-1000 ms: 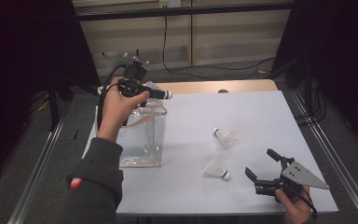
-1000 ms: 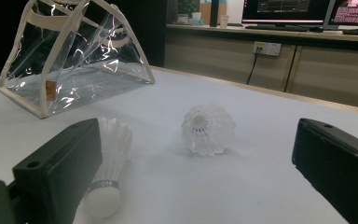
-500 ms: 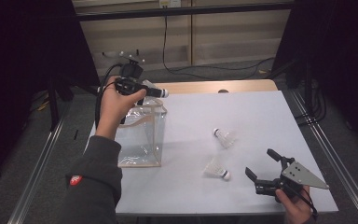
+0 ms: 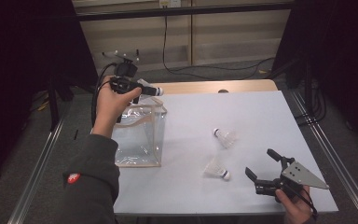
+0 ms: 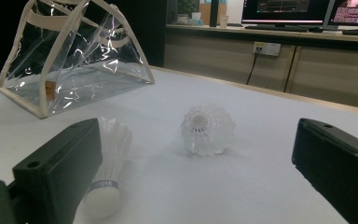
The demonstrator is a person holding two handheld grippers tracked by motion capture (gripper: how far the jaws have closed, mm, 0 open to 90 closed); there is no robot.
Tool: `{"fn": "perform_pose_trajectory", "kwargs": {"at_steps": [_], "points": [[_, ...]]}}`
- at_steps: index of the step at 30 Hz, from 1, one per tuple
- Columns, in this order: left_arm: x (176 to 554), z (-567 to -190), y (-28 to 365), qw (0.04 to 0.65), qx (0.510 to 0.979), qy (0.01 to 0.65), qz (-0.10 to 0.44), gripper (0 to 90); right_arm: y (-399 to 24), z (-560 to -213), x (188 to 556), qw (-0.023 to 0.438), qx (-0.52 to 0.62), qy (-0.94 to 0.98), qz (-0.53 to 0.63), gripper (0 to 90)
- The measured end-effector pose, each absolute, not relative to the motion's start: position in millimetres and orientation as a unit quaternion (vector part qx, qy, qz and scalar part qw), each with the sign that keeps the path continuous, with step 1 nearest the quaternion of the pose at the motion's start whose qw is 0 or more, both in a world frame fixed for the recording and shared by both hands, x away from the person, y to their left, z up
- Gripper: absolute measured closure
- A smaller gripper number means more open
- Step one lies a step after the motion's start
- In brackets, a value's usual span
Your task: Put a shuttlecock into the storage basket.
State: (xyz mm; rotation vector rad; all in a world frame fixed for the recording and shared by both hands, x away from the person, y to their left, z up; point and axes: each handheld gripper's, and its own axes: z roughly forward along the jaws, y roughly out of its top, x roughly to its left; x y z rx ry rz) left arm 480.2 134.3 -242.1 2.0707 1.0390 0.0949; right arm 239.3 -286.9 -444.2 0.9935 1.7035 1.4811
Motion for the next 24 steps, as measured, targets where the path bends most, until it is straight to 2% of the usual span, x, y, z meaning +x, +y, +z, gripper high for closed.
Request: {"fn": "perform_pose_trajectory", "kwargs": {"at_steps": [24], "points": [[488.5,-239.8,144.5,0.393,0.812,0.429,0.044,86.4,-287.3,-444.2,239.5,0.331,0.379,0.653,0.566,1.4]]}}
